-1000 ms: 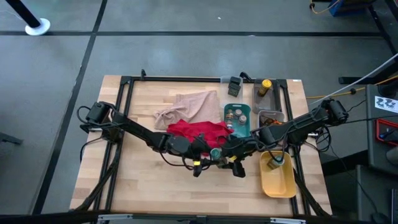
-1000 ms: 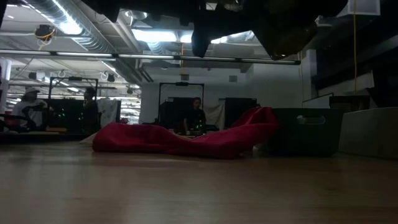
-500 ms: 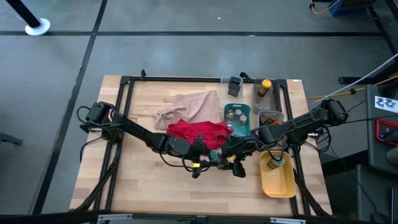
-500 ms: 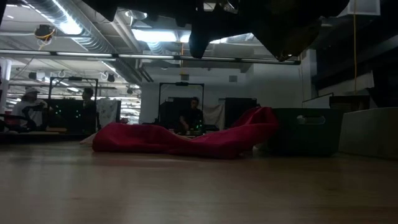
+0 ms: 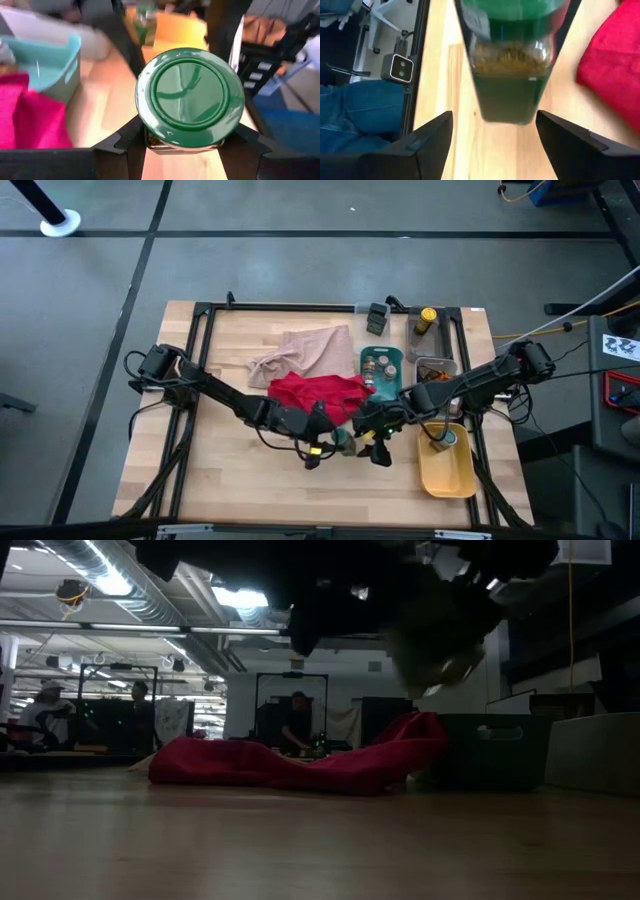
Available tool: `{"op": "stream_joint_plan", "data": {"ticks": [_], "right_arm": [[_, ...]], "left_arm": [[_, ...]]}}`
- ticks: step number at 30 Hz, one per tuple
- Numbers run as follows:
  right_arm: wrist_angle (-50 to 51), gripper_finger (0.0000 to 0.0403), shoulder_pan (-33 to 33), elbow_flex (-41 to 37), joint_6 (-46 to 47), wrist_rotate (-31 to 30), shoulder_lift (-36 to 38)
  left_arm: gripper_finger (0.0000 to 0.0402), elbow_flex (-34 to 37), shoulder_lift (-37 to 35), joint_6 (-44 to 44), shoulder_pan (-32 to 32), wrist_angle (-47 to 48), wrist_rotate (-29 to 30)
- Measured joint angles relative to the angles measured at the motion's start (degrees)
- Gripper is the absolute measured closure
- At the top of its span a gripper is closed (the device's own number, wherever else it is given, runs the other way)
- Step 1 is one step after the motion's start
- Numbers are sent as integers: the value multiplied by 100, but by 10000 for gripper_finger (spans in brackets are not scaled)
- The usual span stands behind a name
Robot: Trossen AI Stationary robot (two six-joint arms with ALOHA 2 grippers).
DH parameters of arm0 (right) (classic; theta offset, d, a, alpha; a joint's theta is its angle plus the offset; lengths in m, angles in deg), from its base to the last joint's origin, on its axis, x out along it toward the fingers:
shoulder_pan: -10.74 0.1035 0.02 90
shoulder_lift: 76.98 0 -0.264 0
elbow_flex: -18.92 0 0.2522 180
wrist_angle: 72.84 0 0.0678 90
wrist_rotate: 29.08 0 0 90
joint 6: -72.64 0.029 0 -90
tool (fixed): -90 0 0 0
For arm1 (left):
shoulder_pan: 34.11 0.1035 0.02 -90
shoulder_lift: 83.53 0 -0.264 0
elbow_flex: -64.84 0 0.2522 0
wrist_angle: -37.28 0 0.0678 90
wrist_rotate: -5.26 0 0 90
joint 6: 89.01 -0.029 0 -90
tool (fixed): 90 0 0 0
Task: Sort spices by type
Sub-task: Put the dark green seasoning bottle into the light yellow bin
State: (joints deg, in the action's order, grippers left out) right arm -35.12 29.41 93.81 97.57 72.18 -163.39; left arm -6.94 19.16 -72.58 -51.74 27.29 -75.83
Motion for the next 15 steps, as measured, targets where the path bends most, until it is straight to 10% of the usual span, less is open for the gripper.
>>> {"op": "stream_joint_plan", "data": {"ticks": [15], "right_arm": [[-271, 117, -38, 387, -767, -1399, -30]], "left_arm": [[219, -11, -4, 450, -15, 818, -98]]}}
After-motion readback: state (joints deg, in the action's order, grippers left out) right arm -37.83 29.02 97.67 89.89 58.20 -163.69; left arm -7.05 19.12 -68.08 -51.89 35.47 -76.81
